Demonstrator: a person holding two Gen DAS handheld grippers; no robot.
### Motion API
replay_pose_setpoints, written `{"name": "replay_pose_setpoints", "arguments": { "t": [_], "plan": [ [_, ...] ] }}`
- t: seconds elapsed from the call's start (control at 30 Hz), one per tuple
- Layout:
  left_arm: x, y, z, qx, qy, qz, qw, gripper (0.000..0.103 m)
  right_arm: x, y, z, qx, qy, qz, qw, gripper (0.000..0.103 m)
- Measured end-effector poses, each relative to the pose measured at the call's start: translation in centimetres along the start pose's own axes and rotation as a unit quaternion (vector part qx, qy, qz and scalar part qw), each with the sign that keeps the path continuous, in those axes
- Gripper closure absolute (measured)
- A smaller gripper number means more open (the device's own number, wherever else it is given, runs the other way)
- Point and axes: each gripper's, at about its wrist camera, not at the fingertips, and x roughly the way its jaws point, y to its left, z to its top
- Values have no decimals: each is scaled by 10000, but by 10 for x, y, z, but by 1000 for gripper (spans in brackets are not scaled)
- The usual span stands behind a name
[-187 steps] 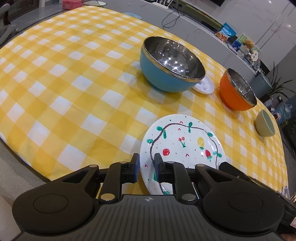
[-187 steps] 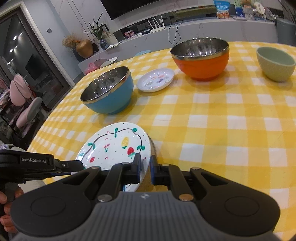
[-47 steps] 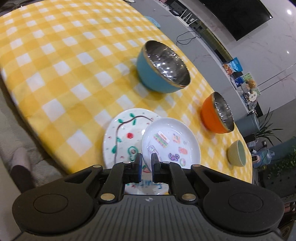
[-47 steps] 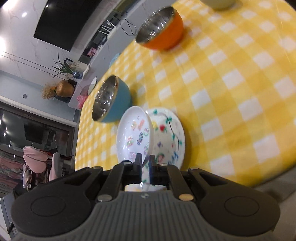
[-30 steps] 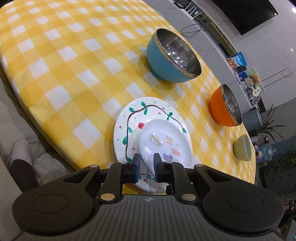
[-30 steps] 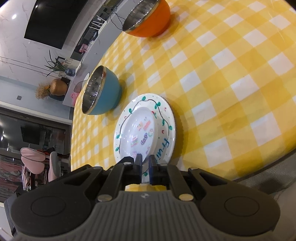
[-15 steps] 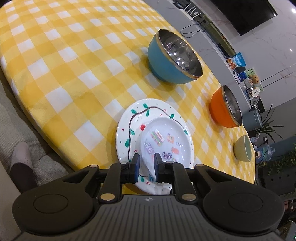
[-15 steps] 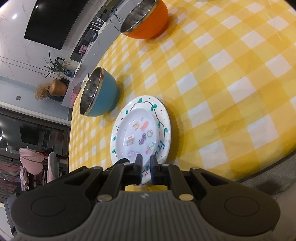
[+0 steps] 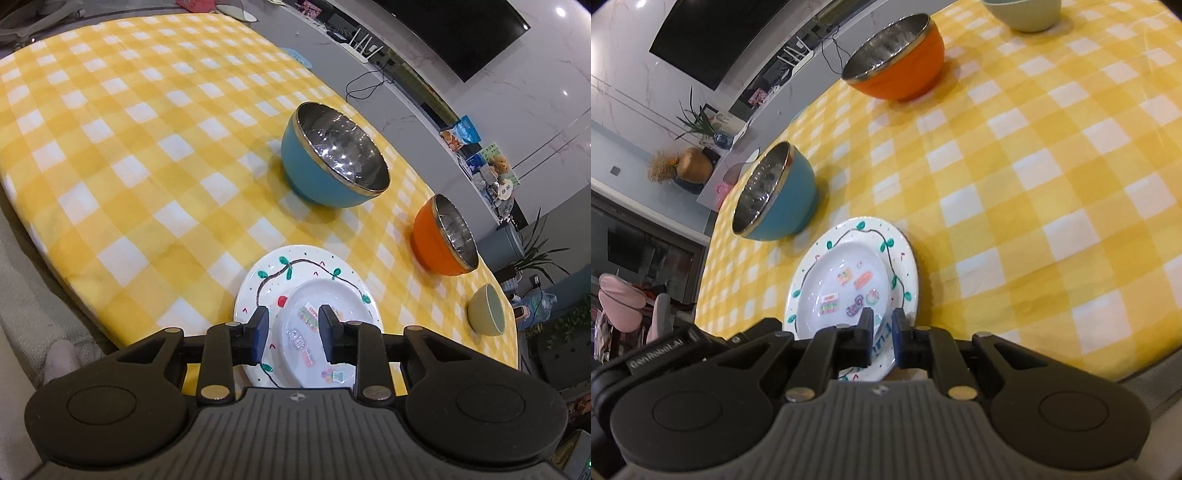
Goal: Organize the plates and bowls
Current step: 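Move both grippers to the rim of the blue steel bowl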
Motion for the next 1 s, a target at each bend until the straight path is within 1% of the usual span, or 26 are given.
{"name": "replay_pose_setpoints", "arguments": {
  "t": [0.2, 0.33, 0.4, 0.43, 0.47, 0.53, 0.63, 0.77, 1.0],
  "plan": [
    [-3, -7, 4, 310, -89, 2, 9995, 71, 0, 2, -1, -37, 0, 12, 10000, 92],
    [-11, -19, 12, 664, -271, -37, 9974, 70, -9, 6, 4, -91, -172, 30, 9998, 92],
    [-16, -25, 18, 841, -412, -61, 9956, 68, -13, 13, 9, -250, -297, 22, 9992, 91],
    [-18, -27, 21, 914, -469, -77, 9947, 65, -14, 17, 11, -352, -367, 14, 9987, 88],
    [-20, -29, 25, 978, -525, -91, 9938, 65, -14, 21, 14, -452, -427, 5, 9981, 81],
    [-22, -32, 34, 1035, -611, -108, 9927, 62, -15, 29, 20, -628, -531, -1, 9966, 76],
    [-23, -33, 49, 1050, -682, -122, 9921, 59, -12, 39, 29, -776, -563, 24, 9954, 72],
    [-21, -35, 69, 1095, -736, -124, 9912, 56, -7, 54, 41, -949, -574, 50, 9938, 70],
    [0, -35, 101, 1156, -637, -91, 9912, 56, 12, 81, 61, -1286, -665, -43, 9895, 70]
  ]
}}
